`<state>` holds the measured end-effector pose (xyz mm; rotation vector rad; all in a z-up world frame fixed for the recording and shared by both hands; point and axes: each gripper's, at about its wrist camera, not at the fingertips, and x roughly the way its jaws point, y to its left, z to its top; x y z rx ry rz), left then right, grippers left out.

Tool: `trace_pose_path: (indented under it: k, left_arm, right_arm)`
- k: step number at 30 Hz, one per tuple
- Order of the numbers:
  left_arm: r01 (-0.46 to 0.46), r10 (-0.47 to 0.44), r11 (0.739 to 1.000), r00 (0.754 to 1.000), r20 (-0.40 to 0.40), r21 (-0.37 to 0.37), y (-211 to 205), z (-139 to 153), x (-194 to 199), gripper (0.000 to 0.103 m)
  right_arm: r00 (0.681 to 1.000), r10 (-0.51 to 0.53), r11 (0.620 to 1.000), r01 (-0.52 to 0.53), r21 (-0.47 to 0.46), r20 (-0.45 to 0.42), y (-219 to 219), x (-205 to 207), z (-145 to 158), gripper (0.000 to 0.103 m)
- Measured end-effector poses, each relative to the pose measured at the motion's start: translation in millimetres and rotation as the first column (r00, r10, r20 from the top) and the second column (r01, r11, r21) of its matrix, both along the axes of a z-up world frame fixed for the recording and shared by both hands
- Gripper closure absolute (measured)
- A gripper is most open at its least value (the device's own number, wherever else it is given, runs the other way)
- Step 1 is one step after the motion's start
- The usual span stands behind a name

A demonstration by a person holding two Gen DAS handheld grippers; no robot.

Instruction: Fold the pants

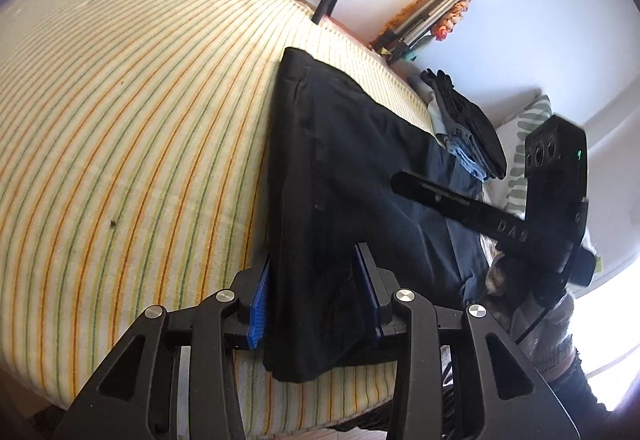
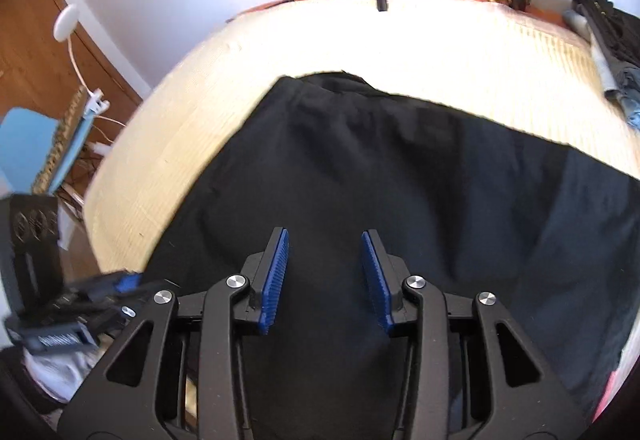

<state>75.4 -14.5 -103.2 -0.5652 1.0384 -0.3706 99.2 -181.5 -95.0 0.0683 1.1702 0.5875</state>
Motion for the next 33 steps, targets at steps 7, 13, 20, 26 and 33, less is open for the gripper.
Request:
trace_pose_path:
  k: [7,13,20,26,33]
  left_arm:
    - [-0.006,0.006,1.0,1.0,0.025,0.02,-1,1,0,0.091]
    - [-0.003,0.0,0.999,0.997,0.076,0.04,-3,10,-2,0.094]
    - [0.029,-0.042,0.997,0.985,0.165,0.078,-24,36,0,0.095]
    - [0.078,-0.114,0.986,0.959,0.258,0.145,-54,58,-6,0.095]
    - [0.13,-0.186,0.973,0.931,0.315,0.19,-86,66,-13,0.095]
  right_arm:
    - [0.99,-0.139,0.988,0.139,0.065,-0.003,-11,54,7,0.062]
    - [0.986,-0.156,0.987,0.157,0.022,-0.049,-8,76,-15,0.062]
    - [0.985,-0.161,0.984,0.165,0.067,-0.066,-18,69,-5,0.062]
    - [0.985,-0.132,0.956,0.157,0.246,-0.114,-35,48,40,0.045]
    - [0.984,-0.016,0.965,0.062,0.254,-0.178,-4,48,62,0.043]
